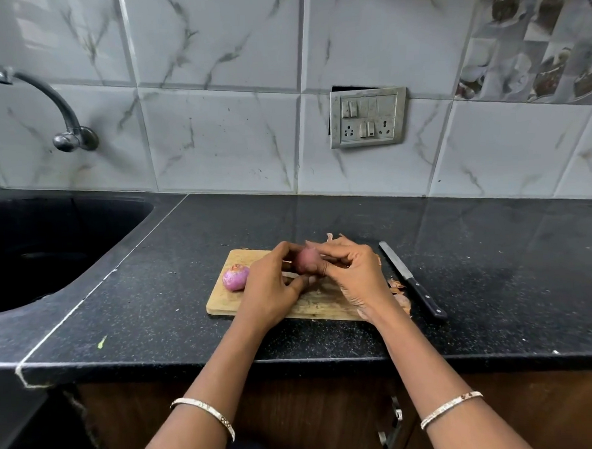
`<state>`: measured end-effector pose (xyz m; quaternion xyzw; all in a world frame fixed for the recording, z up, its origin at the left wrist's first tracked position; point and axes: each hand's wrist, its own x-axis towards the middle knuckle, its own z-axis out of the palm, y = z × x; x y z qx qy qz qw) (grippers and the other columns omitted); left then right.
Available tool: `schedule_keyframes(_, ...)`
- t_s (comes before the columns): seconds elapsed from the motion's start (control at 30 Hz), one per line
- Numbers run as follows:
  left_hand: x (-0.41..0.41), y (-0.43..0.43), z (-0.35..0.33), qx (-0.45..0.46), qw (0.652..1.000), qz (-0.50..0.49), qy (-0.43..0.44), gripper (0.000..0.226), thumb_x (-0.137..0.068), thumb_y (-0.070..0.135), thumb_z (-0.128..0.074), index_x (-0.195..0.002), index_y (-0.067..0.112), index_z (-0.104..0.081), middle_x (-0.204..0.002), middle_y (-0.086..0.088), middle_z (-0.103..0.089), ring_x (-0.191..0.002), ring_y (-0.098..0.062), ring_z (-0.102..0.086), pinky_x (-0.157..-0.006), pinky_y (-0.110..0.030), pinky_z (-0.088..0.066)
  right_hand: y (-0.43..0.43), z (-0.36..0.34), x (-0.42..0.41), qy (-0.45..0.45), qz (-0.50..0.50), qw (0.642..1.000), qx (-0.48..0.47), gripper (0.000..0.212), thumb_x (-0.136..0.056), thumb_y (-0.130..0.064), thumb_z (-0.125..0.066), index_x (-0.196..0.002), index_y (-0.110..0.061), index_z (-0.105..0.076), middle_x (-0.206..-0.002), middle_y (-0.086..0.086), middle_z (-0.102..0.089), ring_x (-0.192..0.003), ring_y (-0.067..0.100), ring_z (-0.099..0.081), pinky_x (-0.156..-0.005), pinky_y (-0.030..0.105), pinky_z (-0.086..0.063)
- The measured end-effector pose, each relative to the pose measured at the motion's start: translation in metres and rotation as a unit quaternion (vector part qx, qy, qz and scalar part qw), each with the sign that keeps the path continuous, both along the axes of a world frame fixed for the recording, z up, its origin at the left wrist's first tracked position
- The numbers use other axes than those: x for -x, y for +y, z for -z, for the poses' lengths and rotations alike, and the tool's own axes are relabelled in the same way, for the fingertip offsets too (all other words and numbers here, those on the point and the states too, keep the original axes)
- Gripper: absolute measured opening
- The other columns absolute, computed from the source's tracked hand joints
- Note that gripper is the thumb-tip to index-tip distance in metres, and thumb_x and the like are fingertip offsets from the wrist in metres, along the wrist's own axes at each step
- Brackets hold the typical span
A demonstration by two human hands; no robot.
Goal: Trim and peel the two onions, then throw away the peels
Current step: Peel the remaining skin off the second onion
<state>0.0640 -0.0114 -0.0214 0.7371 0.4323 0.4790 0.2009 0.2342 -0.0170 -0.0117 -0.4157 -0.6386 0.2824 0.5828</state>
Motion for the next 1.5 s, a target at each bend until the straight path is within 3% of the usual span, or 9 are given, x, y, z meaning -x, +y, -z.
schedule_keyframes(0.13, -0.004, 0.003, -0.006, -0.010, 0.999, -0.018, 0.028, 0.048, -0.075, 0.026, -0.088, -0.117, 0.021, -0.063, -0.100, 0.008, -0.074, -0.090, -0.007, -0.070, -0.083, -0.034, -0.058, 0.001, 0.001, -0.001, 0.005, 0.013, 1.000, -0.009, 0.025, -0.081, -0.008, -0.080, -0.105, -0.012, -0.079, -0.089, -0.003, -0.076, -0.097, 0.016, -0.065, -0.092, 0.030, -0.054)
schedule_keyframes(0.3, -0.009, 0.009, -0.015, -0.039, 0.989, -0.002, 0.144, 0.062, -0.068, 0.031, -0.089, -0.124, 0.024, -0.063, -0.110, 0.004, -0.071, -0.091, -0.015, -0.068, -0.086, -0.035, -0.054, -0.002, -0.002, -0.003, -0.026, 0.069, 0.997, -0.025, 0.008, -0.086, -0.007, -0.077, -0.091, -0.012, -0.082, -0.084, -0.002, -0.078, -0.086, -0.004, -0.067, -0.081, 0.007, -0.046)
schedule_keyframes(0.5, -0.007, 0.008, -0.003, -0.080, 0.990, -0.029, 0.114, 0.051, -0.073, 0.026, -0.086, -0.119, 0.023, -0.064, -0.113, 0.004, -0.064, -0.098, -0.016, -0.063, -0.085, -0.037, -0.055, -0.001, -0.001, -0.002, 0.011, 0.123, 0.992, -0.004, 0.015, -0.089, -0.009, -0.070, -0.087, -0.022, -0.078, -0.086, -0.004, -0.077, -0.081, 0.020, -0.073, -0.082, 0.044, -0.060)
schedule_keyframes(0.63, -0.006, 0.005, -0.001, -0.089, 0.989, -0.056, 0.108, 0.049, -0.077, 0.018, -0.082, -0.120, 0.019, -0.056, -0.117, 0.002, -0.060, -0.103, -0.021, -0.063, -0.083, -0.039, -0.052, -0.009, -0.009, -0.002, 0.031, 0.037, 0.999, 0.007, 0.013, -0.088, -0.006, -0.073, -0.096, -0.015, -0.077, -0.093, 0.003, -0.077, -0.083, 0.019, -0.073, -0.072, 0.034, -0.059)
schedule_keyframes(0.83, -0.005, 0.005, -0.002, -0.067, 0.987, -0.089, 0.116, 0.044, -0.078, 0.008, -0.068, -0.118, 0.017, -0.051, -0.112, -0.004, -0.068, -0.097, -0.027, -0.064, -0.071, -0.032, -0.035, -0.001, -0.015, 0.005, -0.151, 0.030, 0.987, -0.052, 0.027, -0.072, -0.021, -0.091, -0.090, -0.020, -0.071, -0.093, -0.005, -0.070, -0.082, 0.002, -0.067, -0.070, 0.015, -0.051)
schedule_keyframes(0.93, -0.005, 0.005, -0.001, -0.083, 0.988, -0.077, 0.100, 0.044, -0.079, 0.017, -0.075, -0.117, 0.021, -0.054, -0.113, 0.001, -0.067, -0.096, -0.020, -0.064, -0.075, -0.033, -0.044, 0.005, -0.015, 0.004, -0.120, 0.028, 0.992, -0.032, 0.025, -0.072, -0.016, -0.090, -0.083, -0.024, -0.069, -0.087, -0.007, -0.070, -0.079, 0.002, -0.066, -0.070, 0.019, -0.051)
schedule_keyframes(1.1, -0.001, 0.010, -0.002, -0.072, 0.993, -0.050, 0.075, 0.047, -0.074, 0.023, -0.085, -0.114, 0.033, -0.064, -0.109, 0.005, -0.062, -0.090, -0.016, -0.063, -0.079, -0.036, -0.054, 0.009, -0.005, 0.003, -0.166, 0.073, 0.983, -0.043, 0.022, -0.076, -0.022, -0.087, -0.080, -0.029, -0.067, -0.087, -0.013, -0.063, -0.090, 0.018, -0.063, -0.077, 0.030, -0.051)
schedule_keyframes(1.27, 0.002, 0.011, -0.003, -0.046, 0.998, -0.024, 0.045, 0.051, -0.070, 0.014, -0.089, -0.115, 0.030, -0.070, -0.111, 0.008, -0.060, -0.095, -0.013, -0.063, -0.077, -0.029, -0.060, 0.009, -0.004, 0.002, -0.193, 0.072, 0.978, -0.043, 0.013, -0.081, -0.018, -0.083, -0.084, -0.019, -0.071, -0.089, -0.013, -0.059, -0.080, 0.010, -0.056, -0.068, 0.012, -0.042)
schedule_keyframes(1.5, 0.002, 0.011, -0.002, -0.035, 0.998, -0.024, 0.049, 0.053, -0.074, 0.011, -0.081, -0.123, 0.024, -0.067, -0.116, 0.007, -0.069, -0.093, -0.011, -0.067, -0.084, -0.038, -0.060, 0.012, -0.001, 0.002, -0.210, 0.076, 0.974, -0.042, 0.010, -0.088, -0.014, -0.076, -0.087, -0.016, -0.066, -0.091, -0.011, -0.054, -0.079, 0.007, -0.051, -0.069, 0.012, -0.037)
